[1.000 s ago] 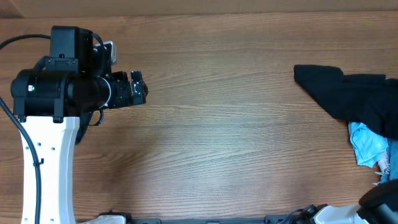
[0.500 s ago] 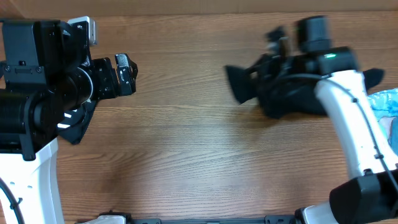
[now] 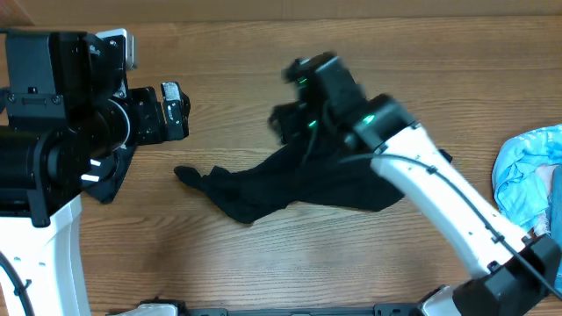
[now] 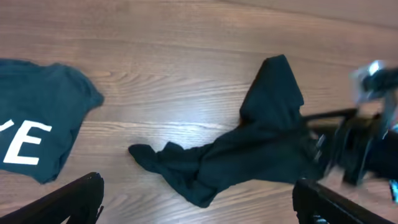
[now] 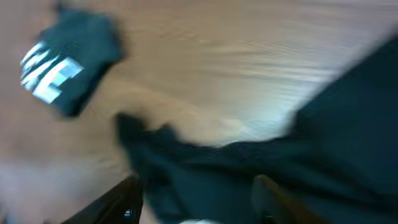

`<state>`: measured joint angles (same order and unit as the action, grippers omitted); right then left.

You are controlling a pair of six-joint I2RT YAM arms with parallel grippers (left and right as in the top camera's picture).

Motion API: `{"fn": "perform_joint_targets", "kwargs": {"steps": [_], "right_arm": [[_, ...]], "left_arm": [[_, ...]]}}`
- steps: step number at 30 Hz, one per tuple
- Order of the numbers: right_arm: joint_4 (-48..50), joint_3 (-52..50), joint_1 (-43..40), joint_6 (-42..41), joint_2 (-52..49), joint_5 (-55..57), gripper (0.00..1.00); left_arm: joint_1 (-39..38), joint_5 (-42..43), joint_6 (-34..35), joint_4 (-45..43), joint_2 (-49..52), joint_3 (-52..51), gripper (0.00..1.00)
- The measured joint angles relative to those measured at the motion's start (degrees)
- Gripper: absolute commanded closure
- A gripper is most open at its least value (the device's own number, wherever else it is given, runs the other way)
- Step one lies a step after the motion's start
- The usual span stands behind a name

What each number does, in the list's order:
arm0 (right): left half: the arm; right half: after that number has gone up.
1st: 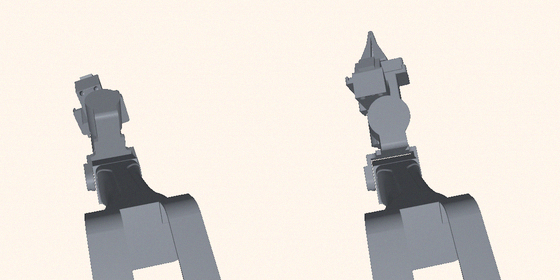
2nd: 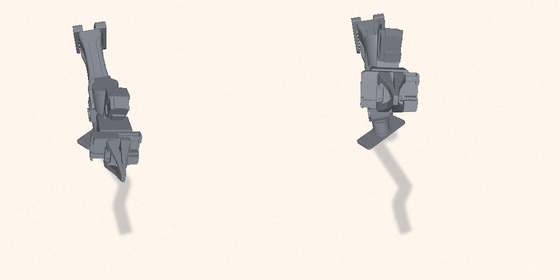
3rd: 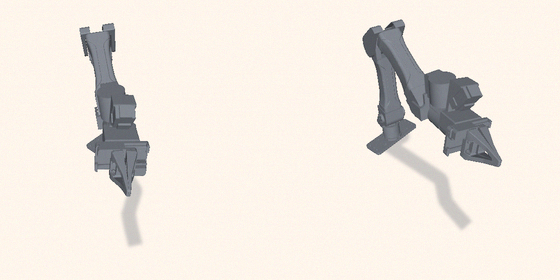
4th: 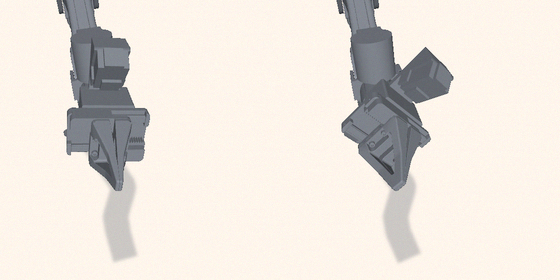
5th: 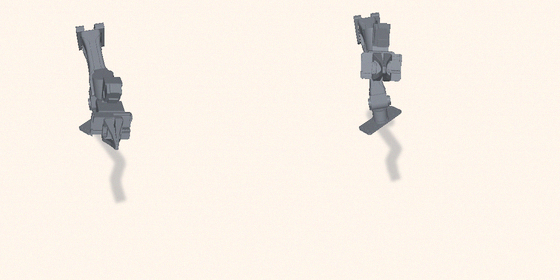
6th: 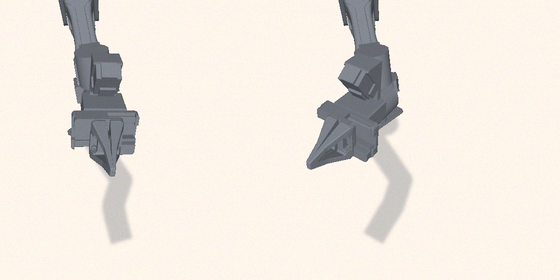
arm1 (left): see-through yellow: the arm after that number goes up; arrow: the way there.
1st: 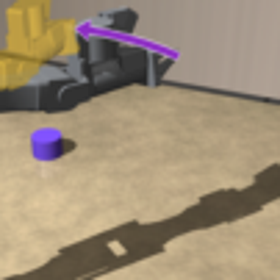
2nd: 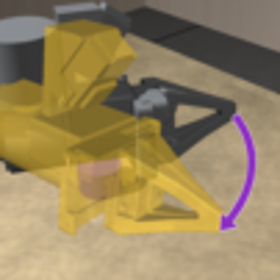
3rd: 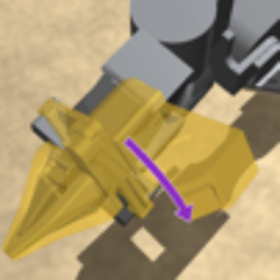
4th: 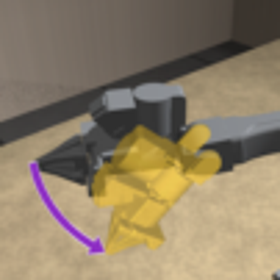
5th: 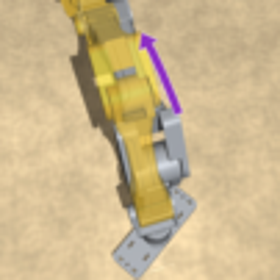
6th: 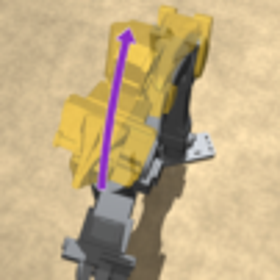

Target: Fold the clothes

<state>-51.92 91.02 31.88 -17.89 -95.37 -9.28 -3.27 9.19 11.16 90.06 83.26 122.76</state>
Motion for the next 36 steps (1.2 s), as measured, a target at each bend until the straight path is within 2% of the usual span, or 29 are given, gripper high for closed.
{"fn": "perform_joint_targets", "kwargs": {"steps": [1, 3, 4, 5, 6, 7, 9, 10, 11, 12, 14, 15, 16, 17, 19, 22, 26, 27, 28, 29, 30, 33, 36], "right_arm": [[-1.99, 0.04, -2.54, -0.02, 0.0, 0.59, 0.33], [-6.08, 0.04, -11.56, -0.33, 0.11, 1.73, 0.49], [-7.82, 0.04, -16.52, -0.35, 0.11, 1.75, 0.54], [-8.41, 0.04, -20.81, -0.7, 0.11, 1.16, 0.5], [-8.24, -0.09, -23.54, -0.33, 0.11, -0.09, 0.39], [-7.52, -0.76, -26.05, 0.7, 0.17, -2.97, 0.36], [-6.8, -2.47, -26.21, 2.95, 0.17, -5.92, 0.34], [-6.95, -3.72, -25.4, 3.56, 0.17, -7.08, 0.29], [-6.97, -4.52, -24.9, 4.0, 0.17, -7.58, 0.28], [-7.04, -5.14, -24.57, 4.09, 0.11, -8.07, 0.27], [-7.15, -5.95, -24.41, 4.37, -0.22, -7.87, 0.25], [-7.34, -6.01, -24.74, 4.17, -0.28, -7.15, 0.24], [-7.69, -6.03, -25.09, 4.15, -0.28, -6.78, 0.24], [-8.81, -6.05, -25.57, 4.07, -0.28, -6.29, 0.24], [-10.34, -6.08, -26.51, 3.98, -0.28, -4.74, 0.24], [-11.21, -6.08, -26.64, 4.0, -0.31, -2.49, 0.24], [-11.47, -6.08, -26.64, 3.98, -0.33, -1.62, 0.24], [-11.65, -6.08, -26.64, 3.98, -0.33, -1.4, 0.24], [-11.67, -6.08, -26.64, 3.98, -0.35, -1.22, 0.24], [-11.74, -6.08, -26.64, 3.98, -0.37, -1.09, 0.24], [-11.72, -6.08, -26.64, 3.98, -0.37, -1.01, 0.24], [-11.74, -6.08, -26.64, 3.98, -0.37, -0.42, 0.24], [-11.72, -6.08, -26.64, 3.98, -0.37, 0.31, 0.24]], "left_arm": [[-0.13, 0.02, -0.48, 1.09, 0.02, 0.02, 0.0], [-1.07, 0.2, -0.9, 2.29, 0.02, 0.02, 0.0], [-2.54, 0.22, -1.07, 2.56, 0.13, -0.04, 0.05], [-4.02, 0.24, -1.09, 2.32, 0.28, -0.46, 0.14], [-5.57, 0.15, -1.31, 1.84, 0.66, -1.22, 0.13], [-7.52, -0.02, -1.38, 1.31, 1.42, -2.56, 0.09], [-10.01, 0.04, -1.51, 0.07, 4.17, -4.92, 0.08], [-10.71, 0.07, -1.68, -1.18, 6.16, -6.16, 0.11], [-11.23, 0.26, -1.75, -2.56, 8.04, -7.41, 0.13], [-11.74, 0.28, -1.99, -3.43, 9.57, -8.31, 0.18], [-13.77, 1.68, -3.52, -6.29, 15.5, -11.17, 0.48], [-14.6, 2.21, -4.42, -7.23, 18.56, -11.98, 0.54], [-15.45, 2.69, -4.98, -8.74, 22.21, -12.44, 0.55], [-16.09, 3.28, -5.95, -10.16, 25.57, -12.52, 0.48], [-17.53, 6.01, -8.59, -11.67, 33.75, -12.55, 0.29], [-19.41, 9.6, -13.27, -12.26, 42.88, -12.59, 0.28], [-21.53, 11.39, -16.37, -17.31, 49.88, -12.76, 0.3], [-21.64, 11.61, -17.14, -19.26, 50.27, -12.81, 0.33], [-21.62, 11.69, -17.64, -20.7, 50.27, -12.81, 0.42], [-21.62, 11.8, -18.71, -23.1, 50.27, -12.81, 0.79], [-21.62, 11.87, -19.23, -23.91, 50.27, -12.81, 0.96], [-21.64, 10.58, -20.31, -24.87, 50.27, -12.81, 0.96], [-20.87, -0.85, -12.26, -24.46, 50.29, -11.93, 0.96]]}}
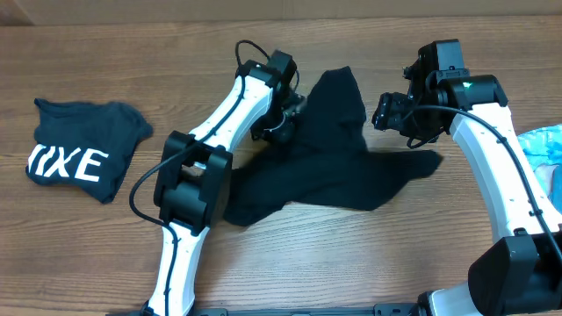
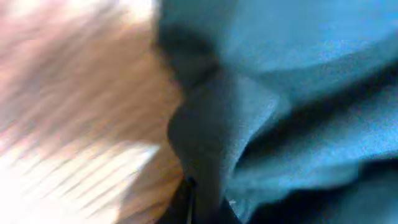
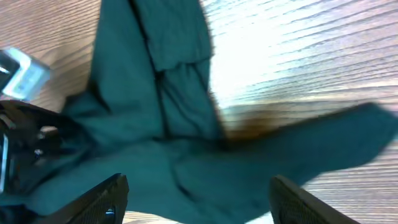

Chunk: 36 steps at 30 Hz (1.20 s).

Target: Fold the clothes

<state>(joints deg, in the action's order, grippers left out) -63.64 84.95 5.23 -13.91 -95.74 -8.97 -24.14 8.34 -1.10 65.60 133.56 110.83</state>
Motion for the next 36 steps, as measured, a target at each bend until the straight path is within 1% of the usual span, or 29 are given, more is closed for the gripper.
{"fn": "perform_joint_targets", "kwargs": {"steps": [1, 2, 3, 4, 6, 7, 9, 10, 11, 12, 13, 14, 16, 18, 19, 22, 25, 29, 31, 33, 35, 36], "right_arm": [[0.02, 0.0, 0.0, 0.0, 0.0, 0.17, 0.24], [0.0, 0.0, 0.0, 0.0, 0.0, 0.26, 0.23], [-0.07, 0.0, 0.0, 0.0, 0.0, 0.28, 0.21], [-0.2, 0.0, 0.0, 0.0, 0.0, 0.31, 0.2], [-1.53, 0.0, 0.0, 0.02, -0.02, 0.33, 0.18], [-2.4, -0.28, 0.02, 0.0, -0.22, -0.2, 0.18], [-0.9, -2.29, 0.17, 0.72, -0.81, -2.62, 0.18], [0.61, -3.69, 0.33, 1.16, -1.33, -3.82, 0.18], [3.26, -6.14, 0.63, 1.81, -2.45, -5.7, 0.18], [4.39, -7.34, 0.85, 2.08, -2.99, -6.54, 0.17], [5.33, -8.15, 0.9, 2.25, -3.32, -7.13, 0.17], [6.75, -9.77, 0.98, 2.43, -3.63, -8.09, 0.17], [7.23, -10.19, 0.96, 2.64, -3.65, -8.66, 0.17], [7.21, -10.19, 0.74, 1.64, -3.65, -7.91, 0.14], [7.06, -10.19, 0.04, -0.52, -3.65, -6.29, 0.13], [6.93, -10.19, -5.79, -5.51, -3.65, -3.54, 0.11], [5.73, -10.19, -13.29, -7.3, -3.65, -2.78, 0.1], [5.64, -10.19, -19.15, -8.0, -3.65, -4.0, 0.1], [5.7, -10.19, -21.81, -8.33, -3.65, -4.59, 0.1], [5.73, -10.19, -22.08, -8.35, -3.65, -4.81, 0.1], [5.68, -10.19, -22.05, -8.35, -3.65, -5.22, 0.09], [5.7, -10.19, -22.05, -8.35, -3.65, -5.22, 0.09]], "left_arm": [[1.18, -3.76, 4.26, 0.48, 0.17, 1.92, 0.96], [3.56, -6.54, 9.7, 0.35, 0.57, 5.99, 0.96], [6.93, -8.02, 14.49, -1.73, 0.59, 10.38, 0.89], [8.83, -8.13, 16.24, -3.3, 0.59, 12.5, 0.74], [13.22, -6.32, 19.17, -7.37, 0.59, 16.48, 0.25], [14.84, -5.07, 19.52, -7.82, 0.59, 17.33, 0.22], [14.95, -3.04, 18.08, -4.79, 0.59, 17.66, 0.23], [14.64, -2.54, 17.33, -2.82, 0.59, 17.97, 0.27], [14.34, -2.19, 15.98, -1.05, 0.59, 18.27, 0.33], [13.57, -1.33, 15.45, 2.21, 0.59, 19.34, 0.37], [13.25, -0.85, 14.78, 4.17, 0.59, 19.93, 0.39], [12.59, 0.31, 12.9, 10.45, 0.61, 21.73, 0.44], [10.21, 0.7, 9.81, 17.66, 0.5, 24.0, 0.46], [6.97, -2.89, 8.55, 21.07, 0.5, 23.82, 0.46], [3.98, -6.23, 8.37, 21.68, 0.5, 23.26, 0.45], [-5.9, -15.61, 8.81, 20.09, 0.5, 20.55, 0.38], [-12.11, -21.2, 9.09, 16.52, 0.5, 16.26, 0.34], [-13.79, -25.16, 8.76, 9.81, 0.5, 9.42, 0.31], [-13.81, -26.4, 8.2, 6.73, 0.5, 6.54, 0.38], [-13.84, -27.15, 7.1, 5.31, 0.48, 4.59, 0.37], [-14.38, -28.13, 6.82, 5.86, 0.5, 3.74, 0.36], [-14.93, -29.11, 6.82, 6.38, 0.5, 3.67, 0.34]]}}
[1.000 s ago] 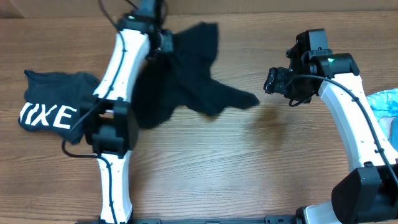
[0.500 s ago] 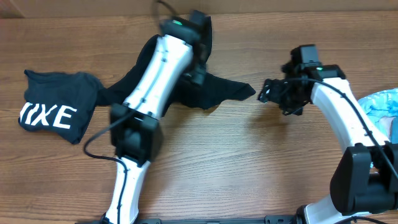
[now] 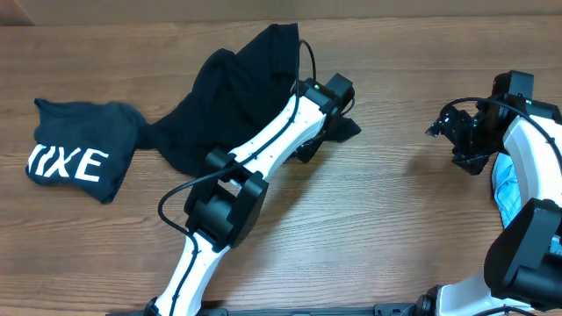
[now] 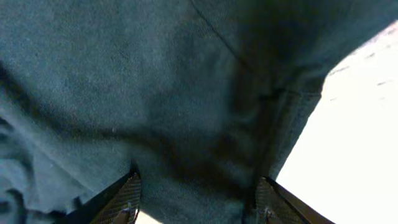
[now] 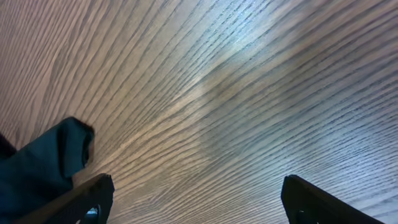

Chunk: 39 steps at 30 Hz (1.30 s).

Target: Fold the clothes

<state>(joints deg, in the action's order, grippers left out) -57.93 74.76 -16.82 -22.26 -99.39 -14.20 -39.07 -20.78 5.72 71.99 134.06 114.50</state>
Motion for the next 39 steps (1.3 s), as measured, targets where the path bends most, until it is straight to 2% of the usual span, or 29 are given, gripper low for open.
{"fn": "perform_joint_targets", "kwargs": {"steps": [5, 10, 12, 13, 14, 17, 18, 21, 22, 24, 29, 31, 35, 36, 37, 39], "right_arm": [[0.22, 0.0, -0.02, 0.0, 0.0, -0.24, 0.08], [0.35, 0.0, -0.02, 0.02, 0.0, -0.42, 0.05], [0.31, 0.0, -0.02, 0.0, 0.0, -0.42, 0.05], [0.31, 0.0, -0.02, 0.0, 0.0, -0.42, 0.05], [0.31, 0.0, -0.02, -0.04, 0.0, -0.42, 0.07], [0.7, 0.0, 0.0, 0.72, 0.0, -0.59, 0.16], [2.03, 0.0, 0.09, 3.52, 0.0, -3.15, 0.25], [4.28, -0.11, 1.51, 10.27, 0.0, -12.09, 0.32], [4.63, -0.11, 2.78, 12.33, 0.0, -15.45, 0.32], [4.85, -0.11, 7.1, 15.39, 0.0, -20.17, 0.17], [5.9, -0.11, 18.84, 19.5, 0.0, -23.12, 0.11], [5.18, -0.11, 23.12, 22.82, 0.0, -23.41, 0.11], [3.8, -0.11, 27.41, 25.27, 0.0, -22.62, 0.11], [2.67, -0.11, 27.5, 25.44, 0.0, -22.49, 0.11], [1.36, -0.17, 27.85, 25.53, 0.0, -22.21, 0.11], [1.36, -0.44, 28.76, 25.31, 0.0, -21.29, 0.11]], "left_arm": [[-6.01, -5.11, -0.15, 2.05, 0.0, -0.04, 0.3], [-6.19, -6.71, -0.17, 0.74, -0.02, -2.19, 0.35], [-4.17, -6.97, -0.17, -1.86, -0.02, -4.52, 0.84], [-3.04, -7.19, -0.17, -2.23, 0.0, -5.31, 0.93], [-2.12, -7.72, -0.17, -2.16, -0.02, -5.64, 0.96], [-0.72, -11.54, 2.54, 4.57, -0.13, -4.11, 0.96], [-0.83, -12.28, 3.45, 7.48, -0.24, -2.1, 0.93], [-1.64, -13.6, 5.25, 16.72, -4.44, 7.26, 0.88], [-1.68, -13.92, 5.53, 18.53, -7.82, 9.64, 0.86], [-0.96, -14.34, 5.99, 20.44, -15.58, 12.37, 0.85], [0.59, -14.47, 6.19, 22.03, -23.69, 12.81, 0.82], [0.55, -14.67, 6.19, 22.75, -23.63, 12.79, 0.88], [1.38, -18.53, 12.57, 24.68, -23.63, 12.81, 0.79], [1.79, -18.6, 13.44, 24.68, -23.63, 12.81, 0.74], [2.36, -18.69, 14.16, 24.7, -23.63, 12.81, 0.64], [2.84, -18.4, 15.37, 24.7, -23.63, 12.81, 0.57]]}}
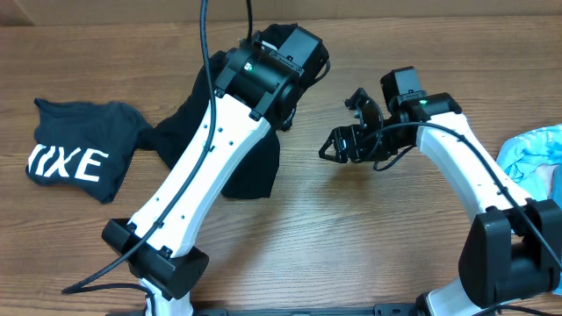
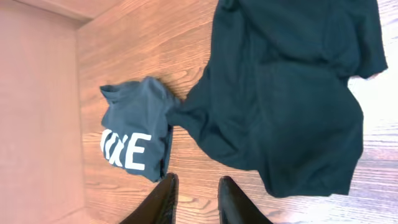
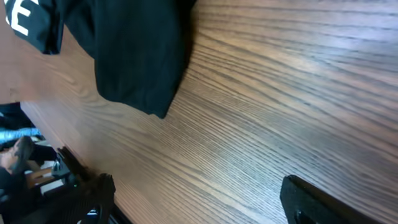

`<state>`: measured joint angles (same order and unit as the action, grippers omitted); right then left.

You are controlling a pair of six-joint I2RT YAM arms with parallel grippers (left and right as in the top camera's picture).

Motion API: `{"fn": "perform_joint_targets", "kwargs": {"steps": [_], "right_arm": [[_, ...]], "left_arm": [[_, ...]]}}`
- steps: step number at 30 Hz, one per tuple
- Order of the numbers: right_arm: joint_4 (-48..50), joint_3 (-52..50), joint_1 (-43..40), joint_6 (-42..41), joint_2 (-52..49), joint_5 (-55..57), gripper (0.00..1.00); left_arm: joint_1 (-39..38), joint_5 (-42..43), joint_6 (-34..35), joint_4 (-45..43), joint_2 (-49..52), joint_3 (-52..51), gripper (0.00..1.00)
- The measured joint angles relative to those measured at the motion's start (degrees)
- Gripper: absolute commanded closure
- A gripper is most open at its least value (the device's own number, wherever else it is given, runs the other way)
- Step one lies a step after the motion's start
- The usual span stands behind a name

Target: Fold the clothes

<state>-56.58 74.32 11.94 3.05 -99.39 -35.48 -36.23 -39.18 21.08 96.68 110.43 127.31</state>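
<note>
A black garment (image 1: 250, 171) lies loosely spread on the wooden table, reaching from the far edge toward the middle; from above it shows as a wide dark sheet (image 2: 292, 93). My left gripper (image 2: 196, 202) hangs high over it, its fingers a little apart with only bare wood between them. My right gripper (image 1: 341, 125) is low over the table just right of the garment, wide open and empty (image 3: 205, 199). The garment's near corner (image 3: 134, 62) lies ahead of it, apart from the fingers.
A folded dark shirt with white letters (image 1: 79, 162) lies at the left (image 2: 134, 134). A light blue cloth (image 1: 536, 162) sits at the right edge. The left arm (image 1: 206, 167) stretches over the garment's left part. A wall (image 2: 37, 106) borders the table.
My left gripper was down on the garment's right edge; now it is raised high above it. The garment now reaches nearer the table's middle. My right gripper has moved from near the blue cloth to beside the garment.
The garment lay crumpled mid-table with my right gripper on it and the left arm back at the left. Then both grippers were at its upper edge. Then it lay at the far left under my left gripper, the right gripper withdrawn. Now both grippers are off it.
</note>
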Motion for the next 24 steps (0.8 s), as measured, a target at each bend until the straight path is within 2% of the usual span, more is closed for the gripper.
{"fn": "perform_joint_targets", "kwargs": {"steps": [3, 8, 11, 15, 17, 18, 20, 21, 24], "right_arm": [[1.6, -1.66, 3.78, -5.22, 0.0, 1.38, 0.14], [8.72, -2.4, 9.03, -16.96, 0.0, 4.48, 0.11], [9.55, -2.4, 8.28, -22.18, 0.0, 6.19, 0.09], [9.33, -2.45, 2.97, -25.46, 0.0, 7.82, 0.09], [8.83, -2.45, -1.88, -26.12, 0.0, 8.33, 0.09], [8.24, -2.45, -5.38, -26.43, 0.0, 8.7, 0.09], [6.8, -2.45, -9.55, -26.6, 0.0, 8.98, 0.08], [5.88, -2.45, -11.43, -26.49, 0.0, 9.07, 0.09], [4.31, -2.47, -14.01, -25.05, 0.0, 9.14, 0.09]], "left_arm": [[1.66, 5.81, 0.98, -0.02, 0.0, 0.0, 0.53], [6.6, 19.17, -0.63, -0.07, 0.0, -0.74, 0.47], [7.45, 24.3, -2.86, -1.86, 0.0, -7.08, 0.44], [6.25, 28.92, -6.51, -10.05, 0.2, -20.52, 0.41], [5.09, 29.86, -8.48, -18.01, 0.26, -27.36, 0.37], [4.24, 29.94, -9.62, -22.91, 0.26, -31.32, 0.31], [2.49, 29.35, -10.95, -28.98, 0.42, -36.83, 0.26], [1.7, 29.05, -11.3, -31.34, 0.42, -38.97, 0.2], [-0.2, 27.91, -12.68, -39.63, 0.44, -45.88, 0.2]]}}
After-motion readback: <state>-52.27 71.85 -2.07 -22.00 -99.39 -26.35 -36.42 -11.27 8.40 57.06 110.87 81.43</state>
